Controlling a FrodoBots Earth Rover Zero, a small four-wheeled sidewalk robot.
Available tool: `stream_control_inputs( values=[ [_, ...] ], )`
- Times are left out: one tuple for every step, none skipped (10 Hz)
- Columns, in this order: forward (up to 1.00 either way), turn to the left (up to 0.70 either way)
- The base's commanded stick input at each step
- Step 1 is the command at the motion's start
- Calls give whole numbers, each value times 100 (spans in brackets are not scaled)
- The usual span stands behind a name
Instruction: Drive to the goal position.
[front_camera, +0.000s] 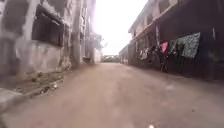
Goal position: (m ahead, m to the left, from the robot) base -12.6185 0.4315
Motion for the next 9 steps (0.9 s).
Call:
stream_control_inputs(
  values=[
    [-100, 0],
    [-100, 0],
    [-100, 0],
    [-100, 0],
    [-100, 0],
    [-100, 0],
    [-100, 0],
    [-100, 0],
    [-100, 0]
  ],
)
